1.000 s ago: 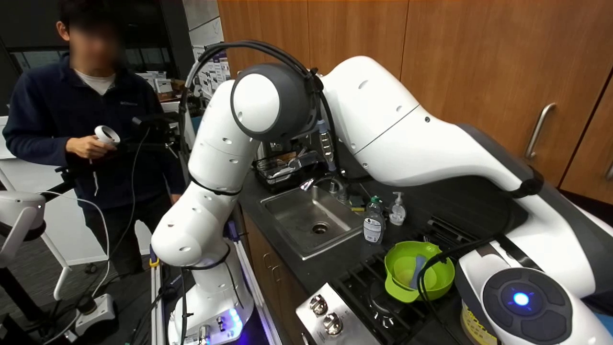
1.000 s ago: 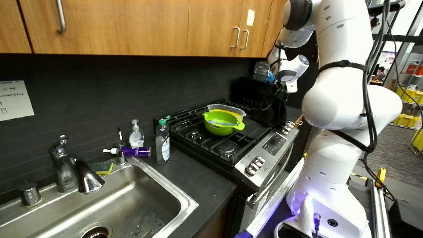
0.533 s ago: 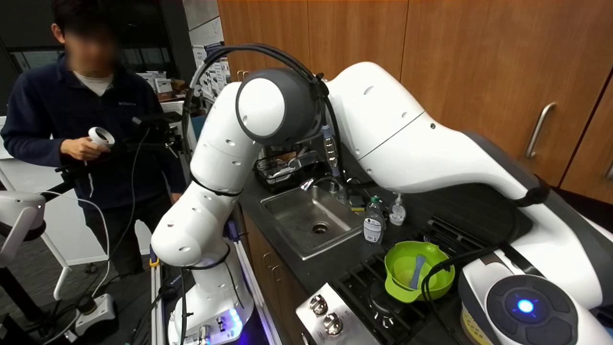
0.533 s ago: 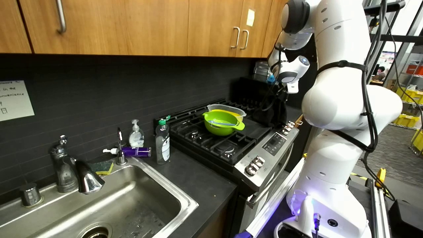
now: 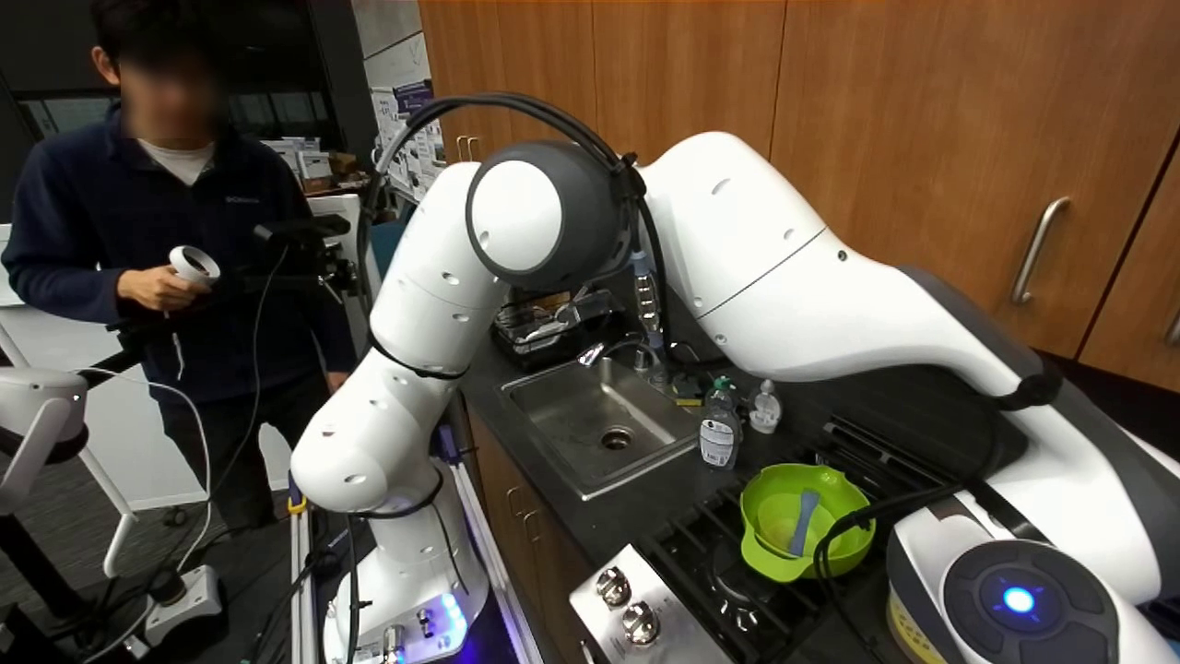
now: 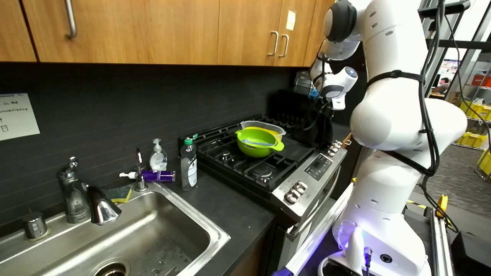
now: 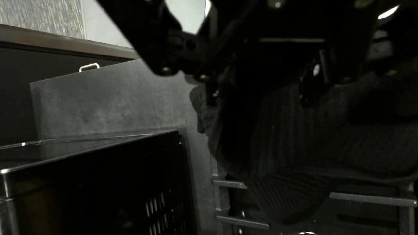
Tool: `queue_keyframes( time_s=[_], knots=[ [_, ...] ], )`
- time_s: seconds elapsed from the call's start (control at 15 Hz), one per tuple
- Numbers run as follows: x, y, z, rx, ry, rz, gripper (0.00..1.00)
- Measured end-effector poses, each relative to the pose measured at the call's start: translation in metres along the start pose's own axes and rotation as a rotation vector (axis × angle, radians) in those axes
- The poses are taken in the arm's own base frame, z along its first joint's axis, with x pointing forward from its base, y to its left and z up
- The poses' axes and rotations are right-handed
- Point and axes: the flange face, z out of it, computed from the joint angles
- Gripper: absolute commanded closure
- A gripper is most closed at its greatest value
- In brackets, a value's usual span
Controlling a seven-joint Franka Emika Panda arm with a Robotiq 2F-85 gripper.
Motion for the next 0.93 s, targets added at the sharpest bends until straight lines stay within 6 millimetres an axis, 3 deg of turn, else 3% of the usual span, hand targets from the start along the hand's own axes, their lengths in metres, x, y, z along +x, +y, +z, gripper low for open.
queue_keyframes(
  time_s=[0.33, 0.93],
  knots=[
    [-0.0003, -0.0001, 0.0025, 0.0, 0.001, -0.003, 0.99],
    [-0.0026, -0.0026, 0.0018, 0.004, -0.004, -0.004, 0.99]
  ],
)
